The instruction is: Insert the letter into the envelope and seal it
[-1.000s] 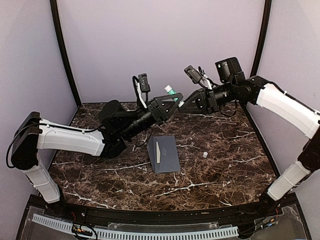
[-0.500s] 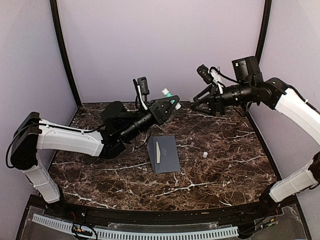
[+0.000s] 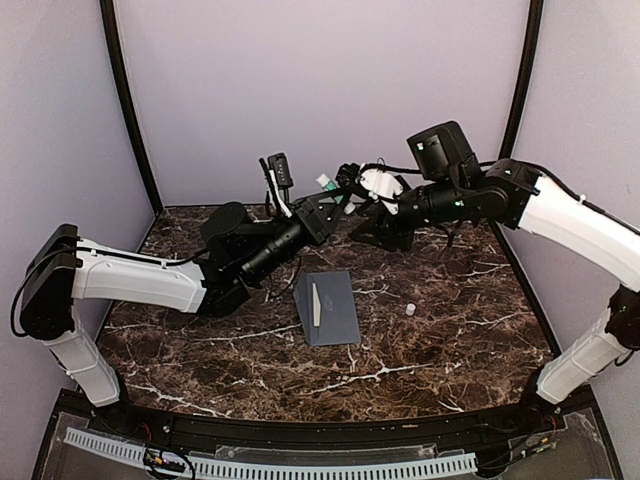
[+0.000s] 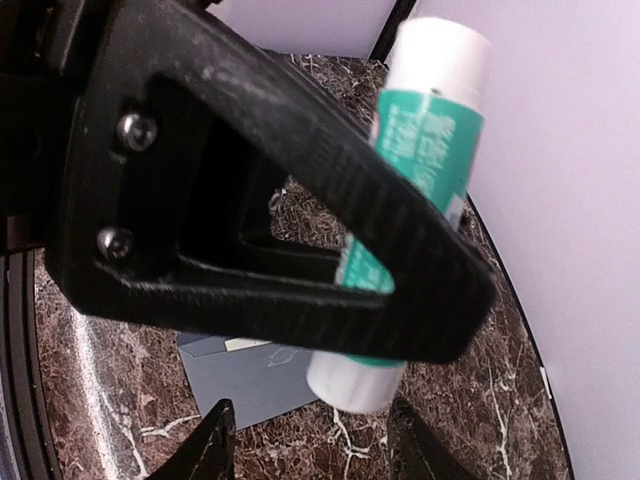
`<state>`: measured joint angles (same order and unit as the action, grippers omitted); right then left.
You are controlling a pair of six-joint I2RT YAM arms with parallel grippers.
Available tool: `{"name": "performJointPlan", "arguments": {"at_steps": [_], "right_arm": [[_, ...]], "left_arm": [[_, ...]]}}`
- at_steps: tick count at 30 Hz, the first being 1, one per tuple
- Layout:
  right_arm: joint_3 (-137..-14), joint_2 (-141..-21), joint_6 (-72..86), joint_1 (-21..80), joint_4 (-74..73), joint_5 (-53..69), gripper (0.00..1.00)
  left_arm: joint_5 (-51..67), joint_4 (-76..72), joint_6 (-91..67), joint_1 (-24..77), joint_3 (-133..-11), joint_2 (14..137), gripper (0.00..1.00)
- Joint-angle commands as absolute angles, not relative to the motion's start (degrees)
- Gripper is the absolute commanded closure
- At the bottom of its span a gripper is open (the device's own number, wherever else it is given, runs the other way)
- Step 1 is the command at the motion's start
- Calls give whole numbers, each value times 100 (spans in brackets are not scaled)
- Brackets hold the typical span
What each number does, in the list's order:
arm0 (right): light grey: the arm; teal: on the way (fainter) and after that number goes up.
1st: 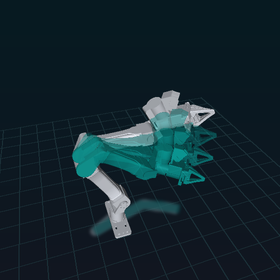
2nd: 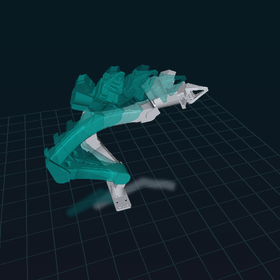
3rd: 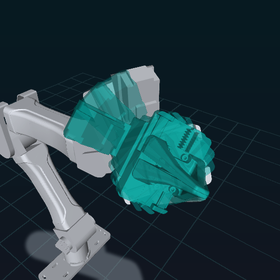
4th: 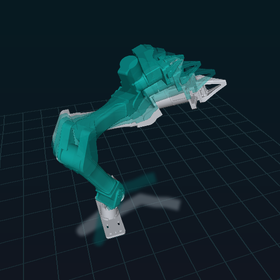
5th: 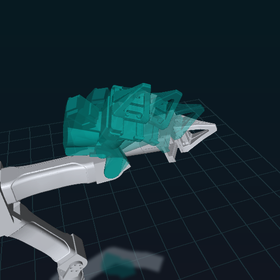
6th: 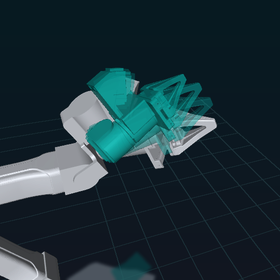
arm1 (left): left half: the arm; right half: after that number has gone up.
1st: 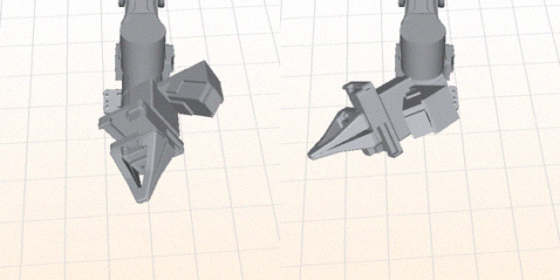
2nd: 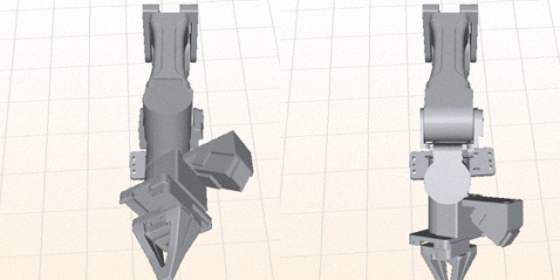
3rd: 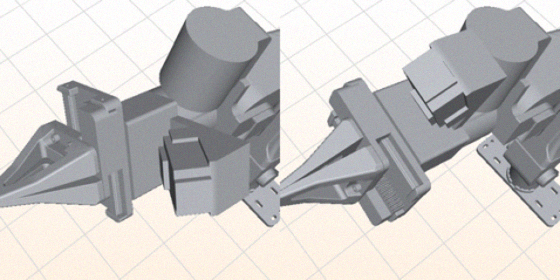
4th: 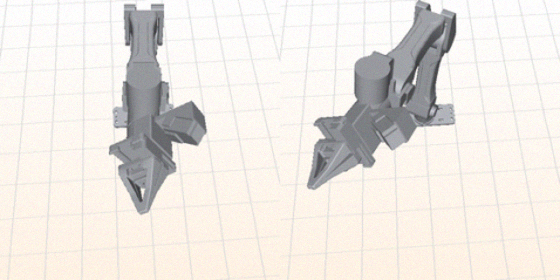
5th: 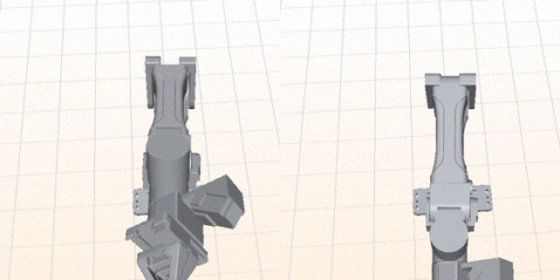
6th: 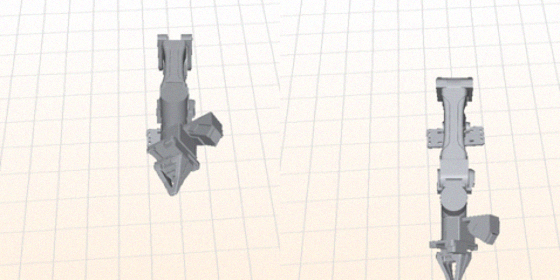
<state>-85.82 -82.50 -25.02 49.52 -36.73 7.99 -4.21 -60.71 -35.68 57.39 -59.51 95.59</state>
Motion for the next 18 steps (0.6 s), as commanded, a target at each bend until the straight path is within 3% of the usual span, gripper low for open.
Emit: {"name": "performJointPlan", "arguments": {"at_steps": [1,7,18], "right_arm": [[-9063,-8419,-2585,5221,-3548,464,52],[-9257,-8540,-2534,5324,-3511,284,57],[-9481,-8709,-2138,5260,-3640,582,88]], "left_arm": [[-475,-6166,-3626,5715,-5888,9268,100],[-449,-6161,-3609,5719,-5891,9264,100],[-446,-6231,-3552,5718,-5833,9294,100]]}}
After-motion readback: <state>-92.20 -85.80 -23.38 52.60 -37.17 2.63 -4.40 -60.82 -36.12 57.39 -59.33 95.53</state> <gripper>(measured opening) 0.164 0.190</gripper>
